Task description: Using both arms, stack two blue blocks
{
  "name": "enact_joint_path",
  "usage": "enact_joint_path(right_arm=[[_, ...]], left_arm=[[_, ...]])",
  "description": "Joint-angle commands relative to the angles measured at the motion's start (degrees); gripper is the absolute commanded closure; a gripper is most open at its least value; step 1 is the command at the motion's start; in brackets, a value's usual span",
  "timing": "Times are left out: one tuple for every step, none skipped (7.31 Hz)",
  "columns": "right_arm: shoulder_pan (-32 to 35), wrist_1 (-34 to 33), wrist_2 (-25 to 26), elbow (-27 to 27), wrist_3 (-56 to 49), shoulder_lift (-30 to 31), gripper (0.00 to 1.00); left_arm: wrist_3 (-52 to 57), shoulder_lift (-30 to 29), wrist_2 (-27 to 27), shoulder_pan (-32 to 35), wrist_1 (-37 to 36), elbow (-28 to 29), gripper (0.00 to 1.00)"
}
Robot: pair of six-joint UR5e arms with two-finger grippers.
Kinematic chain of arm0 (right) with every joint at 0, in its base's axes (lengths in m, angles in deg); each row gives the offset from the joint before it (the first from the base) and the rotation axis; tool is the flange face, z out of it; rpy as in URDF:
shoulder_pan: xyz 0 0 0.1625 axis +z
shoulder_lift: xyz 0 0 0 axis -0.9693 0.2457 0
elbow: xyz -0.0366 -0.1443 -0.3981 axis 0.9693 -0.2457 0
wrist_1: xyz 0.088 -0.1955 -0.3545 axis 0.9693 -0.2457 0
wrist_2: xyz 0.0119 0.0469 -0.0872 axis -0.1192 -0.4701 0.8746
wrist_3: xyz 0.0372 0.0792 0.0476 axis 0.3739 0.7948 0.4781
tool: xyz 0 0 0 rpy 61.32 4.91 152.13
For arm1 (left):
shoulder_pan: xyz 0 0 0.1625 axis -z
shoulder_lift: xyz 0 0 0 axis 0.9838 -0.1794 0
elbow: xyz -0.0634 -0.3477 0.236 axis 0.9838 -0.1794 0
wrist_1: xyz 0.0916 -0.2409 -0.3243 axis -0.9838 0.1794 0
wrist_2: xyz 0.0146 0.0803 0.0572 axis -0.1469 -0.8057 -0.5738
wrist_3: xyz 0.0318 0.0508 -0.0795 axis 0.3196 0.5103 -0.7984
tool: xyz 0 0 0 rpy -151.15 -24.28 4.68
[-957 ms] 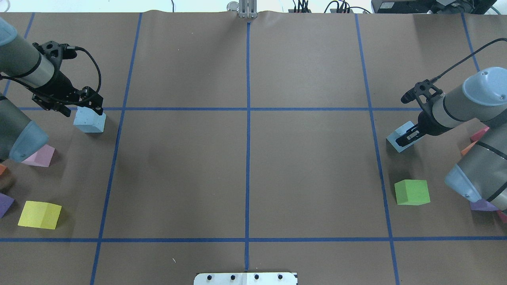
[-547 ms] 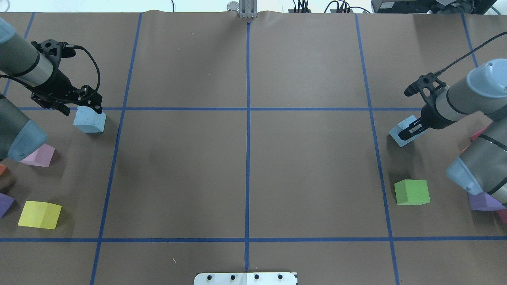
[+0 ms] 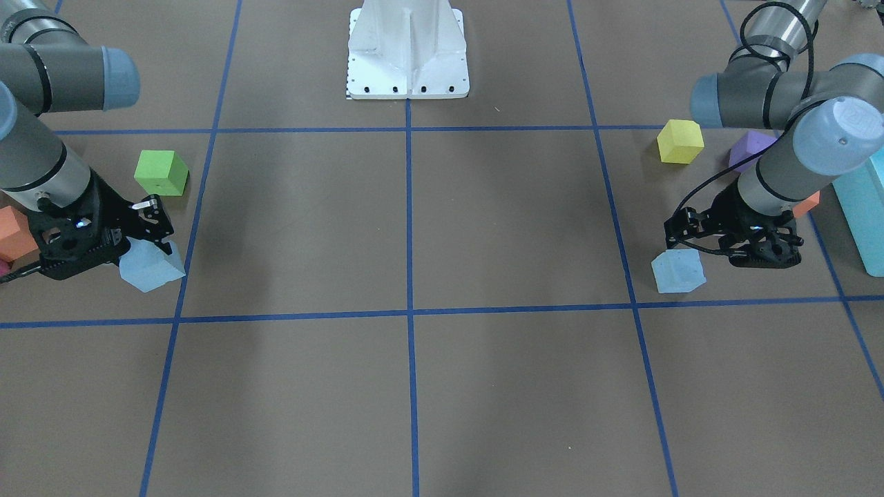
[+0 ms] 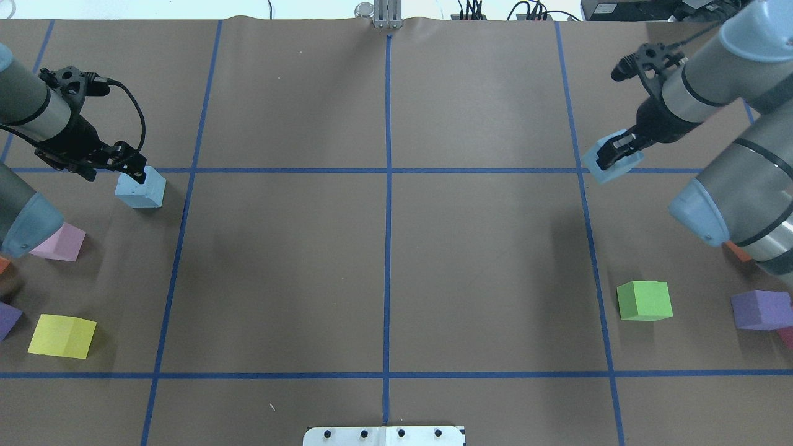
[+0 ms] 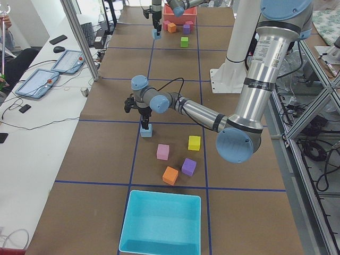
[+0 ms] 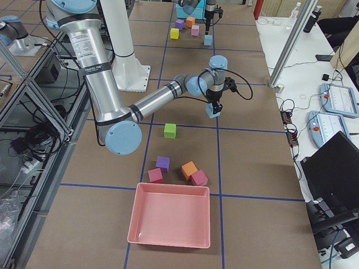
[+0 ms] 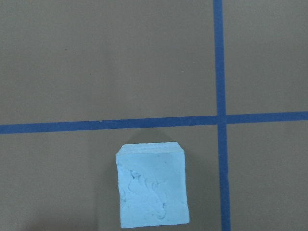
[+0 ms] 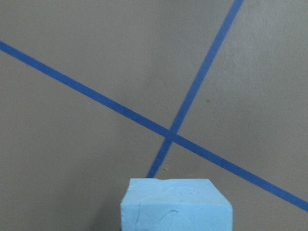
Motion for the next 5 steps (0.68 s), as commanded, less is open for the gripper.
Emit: enact_joint_path(right_arm=[[-6.0, -2.5, 4.8, 0.4, 13.9, -7.7, 0.54], [-10.1, -2.7, 8.5, -0.2, 21.0, -11.3, 0.54], [-12.4, -3.2, 10.9, -0.7, 24.5, -13.6, 0.54], [-13.4, -3.2, 11.3, -0.8, 26.8, -14.4, 0.55], [-15.3, -3.3, 13.5, -0.9, 29.5, -15.3, 0.55]], left_arm=[[0.3, -3.2, -0.1, -0.2, 0.1, 4.1, 0.01], [0.3, -3.6, -0.1, -0.2, 2.2, 6.0, 0.01], [0.3, -3.7, -0.1, -0.1, 4.4, 8.0, 0.01], [0.2, -3.8, -0.1, -0.2, 4.8, 9.1, 0.01], [0.1, -3.8, -0.1, -0.2, 5.8, 10.2, 0.01]])
